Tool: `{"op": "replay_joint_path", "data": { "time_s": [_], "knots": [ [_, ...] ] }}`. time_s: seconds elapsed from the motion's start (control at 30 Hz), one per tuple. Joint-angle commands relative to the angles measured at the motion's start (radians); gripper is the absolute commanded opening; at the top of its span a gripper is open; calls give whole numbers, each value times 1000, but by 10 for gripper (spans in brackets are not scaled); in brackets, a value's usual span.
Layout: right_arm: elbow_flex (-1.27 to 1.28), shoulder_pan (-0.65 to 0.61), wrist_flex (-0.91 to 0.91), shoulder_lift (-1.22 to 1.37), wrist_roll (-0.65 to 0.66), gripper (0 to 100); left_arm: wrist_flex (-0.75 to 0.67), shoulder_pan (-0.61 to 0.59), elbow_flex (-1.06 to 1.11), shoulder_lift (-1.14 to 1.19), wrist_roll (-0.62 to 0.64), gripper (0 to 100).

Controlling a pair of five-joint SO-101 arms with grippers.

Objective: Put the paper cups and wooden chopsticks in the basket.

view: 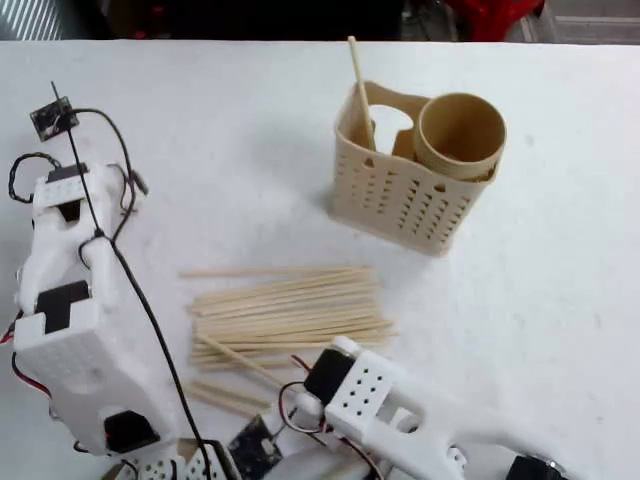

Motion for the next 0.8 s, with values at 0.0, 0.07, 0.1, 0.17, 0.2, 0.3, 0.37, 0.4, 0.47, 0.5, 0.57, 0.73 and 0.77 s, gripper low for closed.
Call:
{"op": "replay_joint_path", "data": {
  "time_s": [0.0, 0.07, 0.1, 0.17, 0.2, 0.3, 0.37, 0.4, 0.47, 0.5, 0.57, 0.73, 0.77],
  "knots": [
    [8, -5, -4, 16, 100, 23, -21, 12, -49, -8, 11, 223],
    [11, -5, -4, 18, 123, 23, -23, 12, -49, -8, 11, 223],
    [11, -5, -4, 18, 132, 23, -23, 12, -49, -8, 11, 223],
    [15, -4, -19, 19, 124, 25, -23, 12, -49, -8, 11, 223],
    [25, -1, -28, 21, 124, 24, -23, 12, -49, -8, 11, 223],
    [37, 2, -104, 56, 37, 24, -21, 12, -49, -8, 11, 223],
    [35, 1, -200, 99, -58, 24, -21, 12, -49, -8, 11, 223],
    [34, 1, -243, 124, -98, 24, -21, 12, -49, -8, 11, 223],
    [32, 1, -309, 176, -157, 26, -21, 10, -49, -8, 11, 223],
    [23, 1, -331, 203, -181, 26, -21, 10, -48, -8, 11, 223],
    [-2, 8, -360, 254, -230, 26, -21, 10, -48, -8, 11, 223],
    [-144, 143, -372, 364, -273, 26, -21, 10, -48, -8, 11, 223],
    [-180, 177, -372, 383, -275, 26, -21, 10, -48, -8, 11, 223]
  ]
}}
